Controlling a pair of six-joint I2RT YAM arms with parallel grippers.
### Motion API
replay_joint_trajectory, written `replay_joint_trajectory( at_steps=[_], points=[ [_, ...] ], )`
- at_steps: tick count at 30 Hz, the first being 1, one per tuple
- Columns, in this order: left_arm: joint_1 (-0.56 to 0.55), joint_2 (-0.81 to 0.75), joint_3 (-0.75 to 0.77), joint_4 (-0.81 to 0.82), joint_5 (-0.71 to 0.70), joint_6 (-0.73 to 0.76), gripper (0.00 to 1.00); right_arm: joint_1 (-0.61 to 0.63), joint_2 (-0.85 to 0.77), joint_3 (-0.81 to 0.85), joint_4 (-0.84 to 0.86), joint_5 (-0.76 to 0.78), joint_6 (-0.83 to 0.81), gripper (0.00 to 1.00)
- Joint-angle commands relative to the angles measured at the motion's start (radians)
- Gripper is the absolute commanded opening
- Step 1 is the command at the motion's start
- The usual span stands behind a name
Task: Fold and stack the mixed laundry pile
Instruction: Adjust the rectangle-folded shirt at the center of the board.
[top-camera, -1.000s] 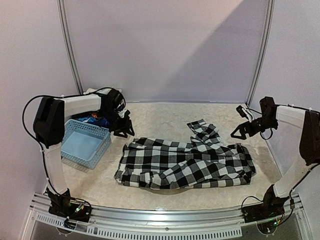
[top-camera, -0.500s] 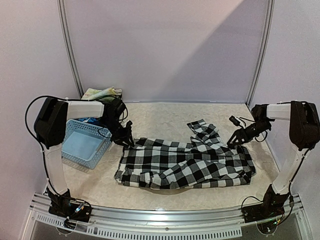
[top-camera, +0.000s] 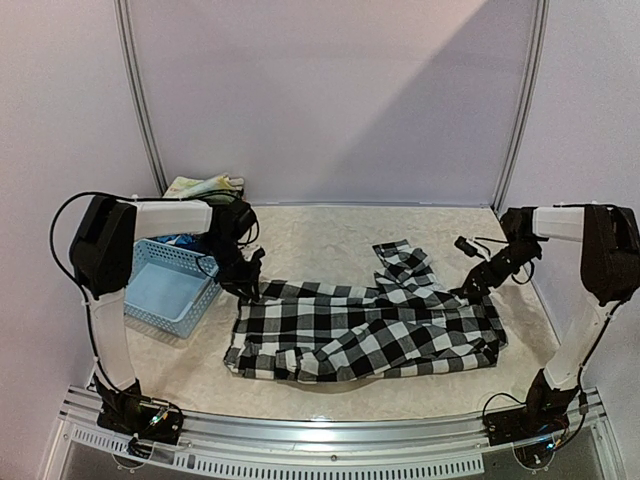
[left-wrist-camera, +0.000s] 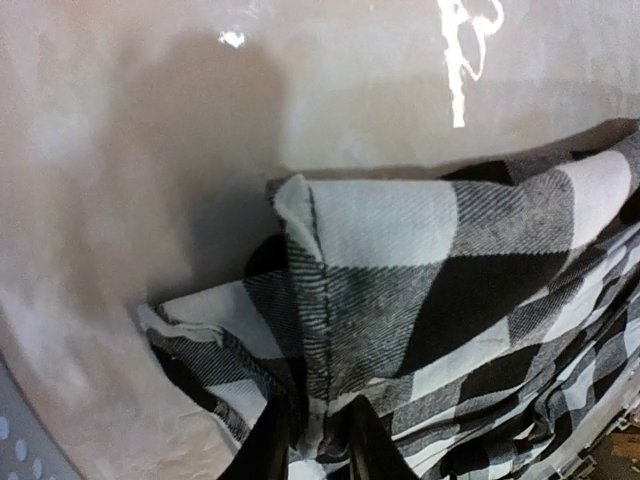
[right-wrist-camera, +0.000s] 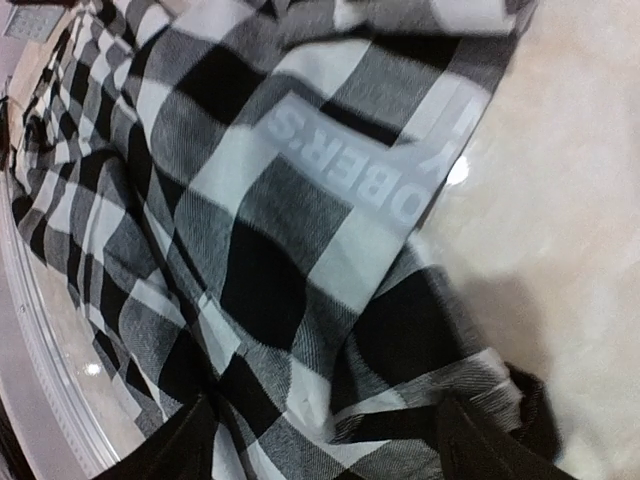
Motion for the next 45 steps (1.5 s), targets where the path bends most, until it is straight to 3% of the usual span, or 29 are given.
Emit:
replay_joint_trajectory(
  at_steps=[1, 10, 20, 23, 31, 33, 39, 45],
  points=[
    [-0.027, -0.024, 0.1, -0.108, -0.181, 0.06, 0.26, 0.017, 0.002, 0.194, 0.126, -0.039, 0.149, 0.82],
    [-0.091, -0.175, 0.161, -0.079, -0.291, 0.048, 0.35, 0.121, 0.454, 0.705, 0.0, -0.093, 0.354, 0.88],
    [-0.129, -0.237, 0.128, -0.061, -0.29, 0.011, 0.36, 0.193, 0.726, 0.966, -0.07, -0.168, 0.434, 0.86],
    [-0.135, -0.23, 0.135, -0.059, -0.277, -0.001, 0.36, 0.194, 0.81, 1.082, -0.101, -0.219, 0.484, 0.73],
    [-0.14, -0.219, 0.183, -0.054, -0.269, -0.008, 0.36, 0.204, 0.844, 1.115, -0.121, -0.277, 0.51, 0.11],
    [-0.14, -0.201, 0.2, -0.022, -0.249, -0.017, 0.36, 0.203, 0.826, 1.113, -0.121, -0.286, 0.495, 0.01],
    [-0.141, -0.123, 0.294, 0.052, -0.207, -0.055, 0.36, 0.204, 0.669, 1.107, -0.111, -0.329, 0.444, 0.0],
    [-0.142, -0.062, 0.351, 0.152, -0.133, -0.087, 0.36, 0.205, 0.467, 0.991, -0.074, -0.444, 0.442, 0.0]
  ],
)
